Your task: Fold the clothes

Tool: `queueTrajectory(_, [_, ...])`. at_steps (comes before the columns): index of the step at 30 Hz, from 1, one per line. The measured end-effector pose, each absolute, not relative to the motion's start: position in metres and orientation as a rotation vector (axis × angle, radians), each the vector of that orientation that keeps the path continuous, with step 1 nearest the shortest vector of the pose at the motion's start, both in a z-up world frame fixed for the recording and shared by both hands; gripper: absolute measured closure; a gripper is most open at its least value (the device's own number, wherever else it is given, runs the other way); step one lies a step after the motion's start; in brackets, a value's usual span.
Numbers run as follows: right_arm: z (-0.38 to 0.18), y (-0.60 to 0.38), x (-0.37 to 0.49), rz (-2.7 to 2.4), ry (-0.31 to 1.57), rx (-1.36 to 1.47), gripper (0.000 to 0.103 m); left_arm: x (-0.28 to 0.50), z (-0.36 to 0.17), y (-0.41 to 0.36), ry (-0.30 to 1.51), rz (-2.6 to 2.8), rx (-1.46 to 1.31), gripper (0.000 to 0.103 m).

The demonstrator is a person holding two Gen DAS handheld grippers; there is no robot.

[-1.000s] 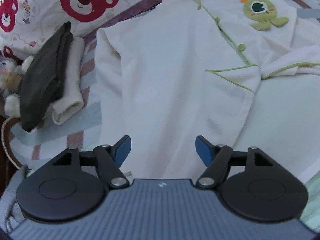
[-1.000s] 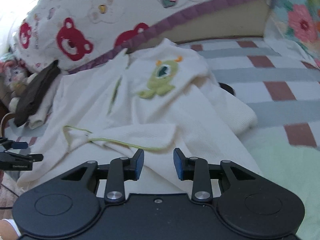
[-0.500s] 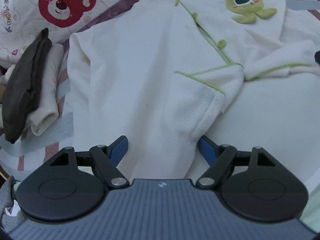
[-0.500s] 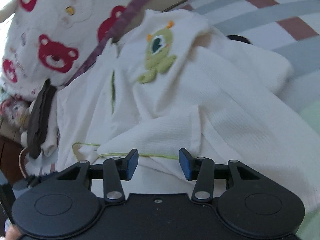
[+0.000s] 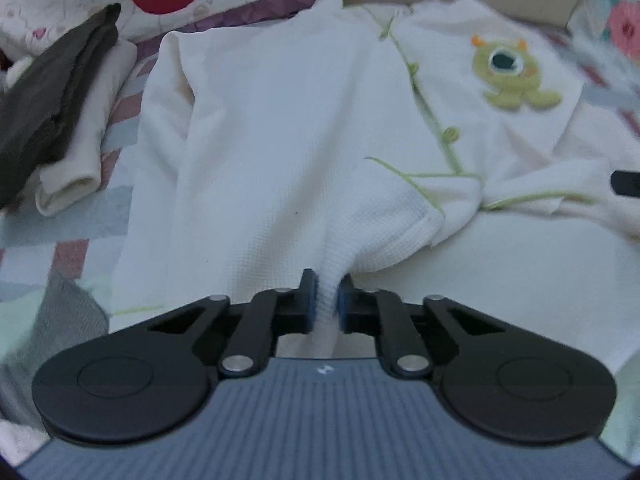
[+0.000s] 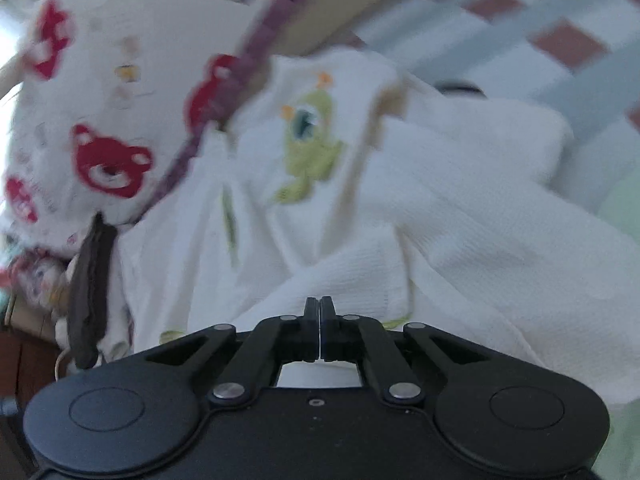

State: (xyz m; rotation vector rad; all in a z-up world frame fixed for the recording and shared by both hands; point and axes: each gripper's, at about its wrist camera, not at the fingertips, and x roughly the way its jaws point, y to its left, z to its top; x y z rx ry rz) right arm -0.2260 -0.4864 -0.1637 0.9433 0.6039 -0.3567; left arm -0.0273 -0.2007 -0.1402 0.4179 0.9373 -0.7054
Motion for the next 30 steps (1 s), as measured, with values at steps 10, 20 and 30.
queueTrajectory(10, [-0.145, -0.474, -0.241, -0.29, 0.626, 0.882, 0.091, -0.051, -0.116, -0.182, 1.022, -0.843, 0.289, 0.099])
queueTrajectory(20, [-0.188, -0.521, -0.219, -0.407, 0.775, 0.983, 0.053, -0.05, -0.122, -0.201, 0.874, -0.757, 0.479, 0.056])
queueTrajectory(30, [-0.186, -0.504, -0.211, -0.432, 0.743, 0.905, 0.09, -0.024, -0.154, -0.231, 0.931, -0.792, 0.568, 0.049])
